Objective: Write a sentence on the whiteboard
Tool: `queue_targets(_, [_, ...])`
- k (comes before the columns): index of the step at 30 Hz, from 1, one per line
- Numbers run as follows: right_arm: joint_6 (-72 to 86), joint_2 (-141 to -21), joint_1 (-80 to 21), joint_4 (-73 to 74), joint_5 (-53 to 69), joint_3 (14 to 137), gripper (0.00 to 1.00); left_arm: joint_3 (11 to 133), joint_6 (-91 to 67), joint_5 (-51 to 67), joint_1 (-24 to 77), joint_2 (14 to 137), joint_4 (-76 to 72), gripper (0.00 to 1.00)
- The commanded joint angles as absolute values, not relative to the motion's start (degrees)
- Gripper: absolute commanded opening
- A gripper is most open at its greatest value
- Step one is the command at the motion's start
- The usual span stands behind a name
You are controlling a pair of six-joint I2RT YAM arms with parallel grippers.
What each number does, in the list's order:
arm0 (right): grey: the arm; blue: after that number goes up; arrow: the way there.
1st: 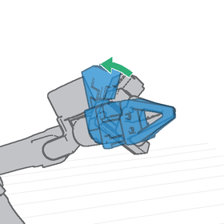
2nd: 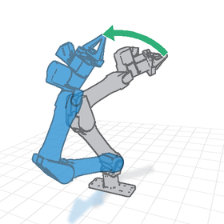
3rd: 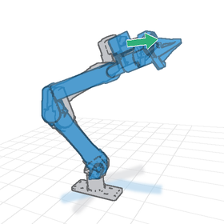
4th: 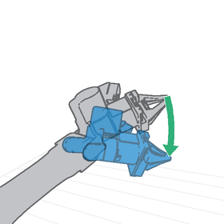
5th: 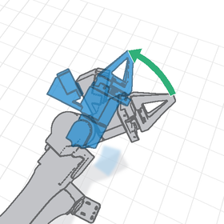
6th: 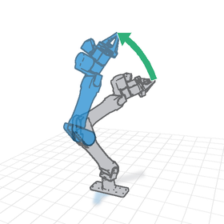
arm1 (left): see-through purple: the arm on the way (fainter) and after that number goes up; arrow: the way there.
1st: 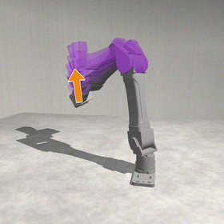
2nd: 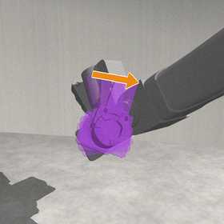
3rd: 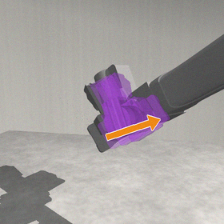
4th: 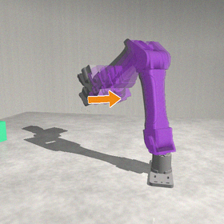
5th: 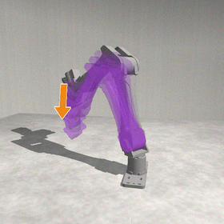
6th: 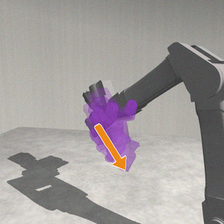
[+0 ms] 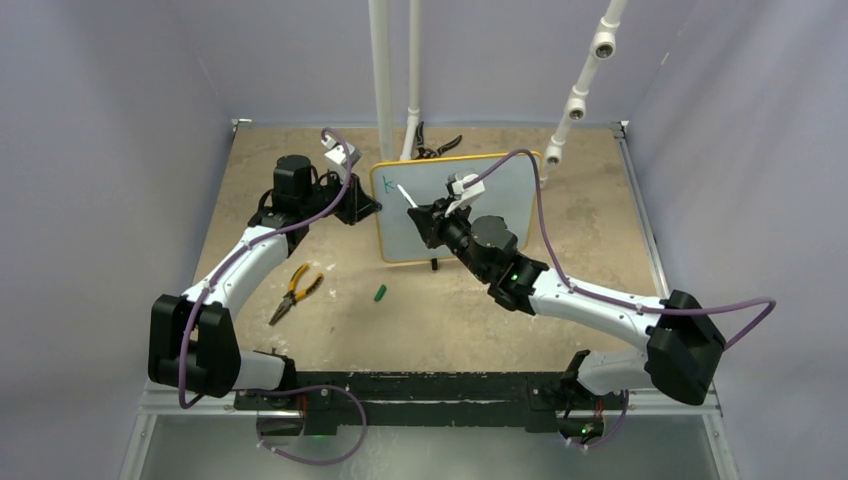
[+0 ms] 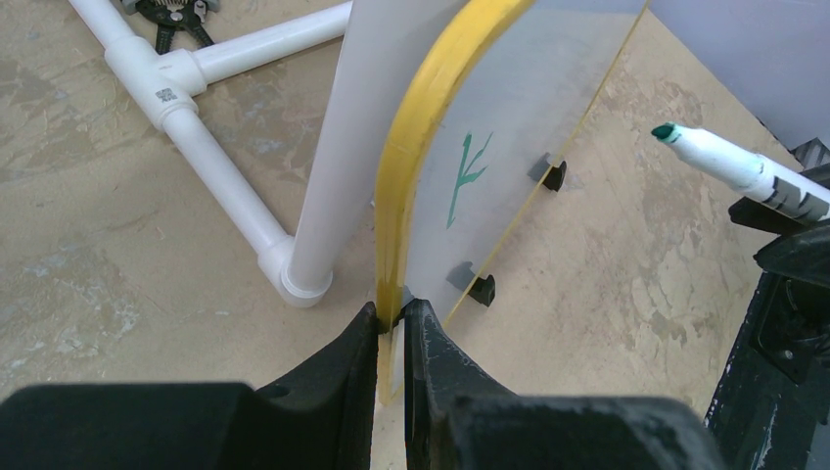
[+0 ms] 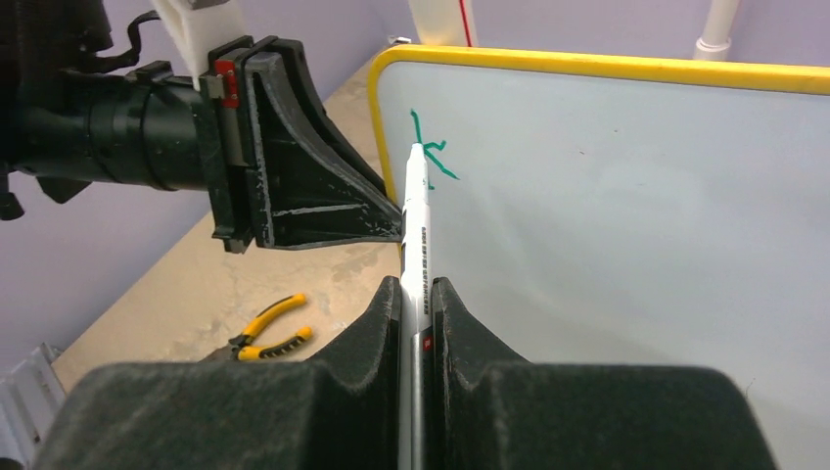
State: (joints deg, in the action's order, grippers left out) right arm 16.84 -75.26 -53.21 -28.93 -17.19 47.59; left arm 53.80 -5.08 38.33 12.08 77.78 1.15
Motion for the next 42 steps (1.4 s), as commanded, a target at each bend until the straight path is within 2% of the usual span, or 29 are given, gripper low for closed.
queue_targets(1, [15.3, -74.3, -52.9, -29.8, -14.1, 48.5, 0.00, 55.0, -4.1, 35.4, 12.0, 76.3, -0.2, 0.00])
queue_targets(34, [13.9, -82.3, -51.3, -26.8, -20.9, 55.1, 0.00, 55.3, -3.4, 35.8, 12.0, 76.6, -0.1, 0.00])
queue_targets(42, [16.8, -81.8, -51.3, -25.4, -21.4, 51.9, 0.00, 55.3, -3.5, 35.9, 12.0, 76.6, -0.1, 0.00])
